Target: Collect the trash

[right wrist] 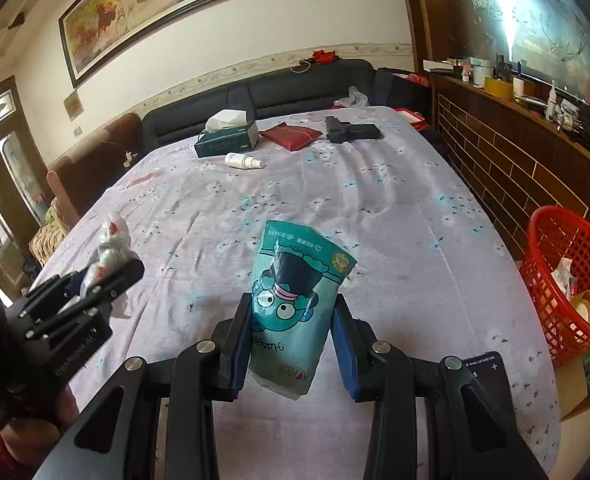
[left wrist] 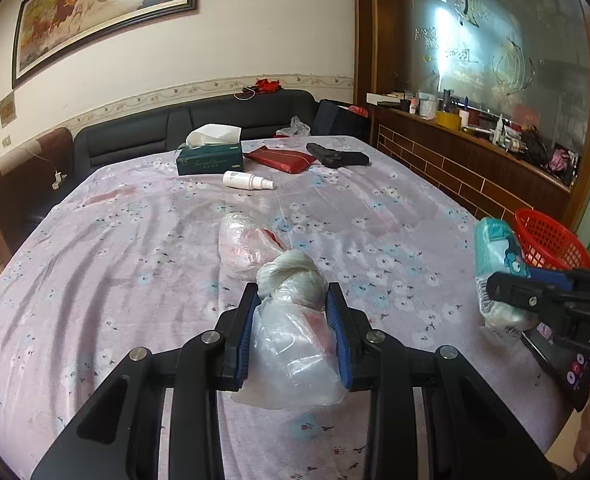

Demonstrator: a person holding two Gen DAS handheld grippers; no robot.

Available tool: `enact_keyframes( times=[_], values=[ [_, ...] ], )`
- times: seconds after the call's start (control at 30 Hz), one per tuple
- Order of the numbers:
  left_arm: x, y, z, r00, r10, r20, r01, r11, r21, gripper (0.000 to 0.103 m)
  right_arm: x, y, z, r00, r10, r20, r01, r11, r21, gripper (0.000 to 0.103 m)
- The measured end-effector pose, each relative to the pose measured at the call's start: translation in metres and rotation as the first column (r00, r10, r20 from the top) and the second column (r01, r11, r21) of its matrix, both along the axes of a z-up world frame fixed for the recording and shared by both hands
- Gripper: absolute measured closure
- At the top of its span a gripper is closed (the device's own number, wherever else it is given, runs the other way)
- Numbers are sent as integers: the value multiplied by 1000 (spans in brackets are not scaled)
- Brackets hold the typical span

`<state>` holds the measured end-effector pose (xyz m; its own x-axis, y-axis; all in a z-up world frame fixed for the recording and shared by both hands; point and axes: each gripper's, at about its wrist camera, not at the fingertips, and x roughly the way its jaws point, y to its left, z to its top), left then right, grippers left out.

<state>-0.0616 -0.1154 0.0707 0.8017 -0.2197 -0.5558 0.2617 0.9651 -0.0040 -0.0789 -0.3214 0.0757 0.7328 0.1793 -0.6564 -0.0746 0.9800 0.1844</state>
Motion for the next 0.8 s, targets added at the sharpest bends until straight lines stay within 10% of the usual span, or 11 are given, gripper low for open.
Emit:
enact_keyframes(
  times=[0.8],
  values=[
    [-4, -21, -6, 1000, -22, -1, 22, 998, 51, 72, -9, -8, 3, 1000, 9, 9, -9, 1000, 11, 63]
  ],
)
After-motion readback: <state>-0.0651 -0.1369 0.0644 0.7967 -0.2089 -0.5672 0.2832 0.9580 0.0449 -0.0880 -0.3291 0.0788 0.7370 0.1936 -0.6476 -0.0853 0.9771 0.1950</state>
